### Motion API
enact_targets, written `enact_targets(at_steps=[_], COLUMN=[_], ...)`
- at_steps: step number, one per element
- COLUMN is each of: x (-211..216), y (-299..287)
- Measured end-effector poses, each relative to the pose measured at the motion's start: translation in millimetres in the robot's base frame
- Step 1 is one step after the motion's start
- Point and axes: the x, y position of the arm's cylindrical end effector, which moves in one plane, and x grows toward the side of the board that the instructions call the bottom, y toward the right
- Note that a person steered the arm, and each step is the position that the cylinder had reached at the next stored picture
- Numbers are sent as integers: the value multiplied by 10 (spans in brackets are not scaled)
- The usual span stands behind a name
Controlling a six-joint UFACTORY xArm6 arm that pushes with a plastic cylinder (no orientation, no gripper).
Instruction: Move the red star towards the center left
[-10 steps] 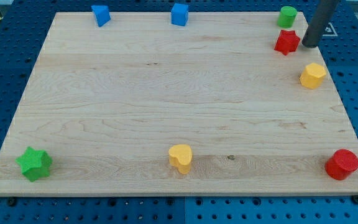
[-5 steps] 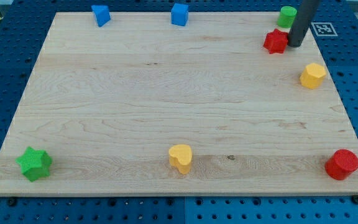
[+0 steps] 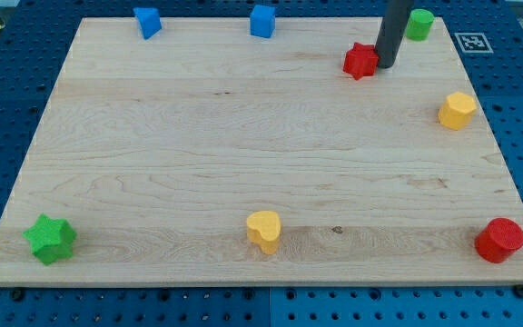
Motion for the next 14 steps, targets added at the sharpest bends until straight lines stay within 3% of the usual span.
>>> enact_targets(at_steps=[2, 6, 7, 9, 11, 14], x=[0, 122, 395, 690, 1214, 1195], y=[-651, -2541, -2829, -2663, -2144, -2499])
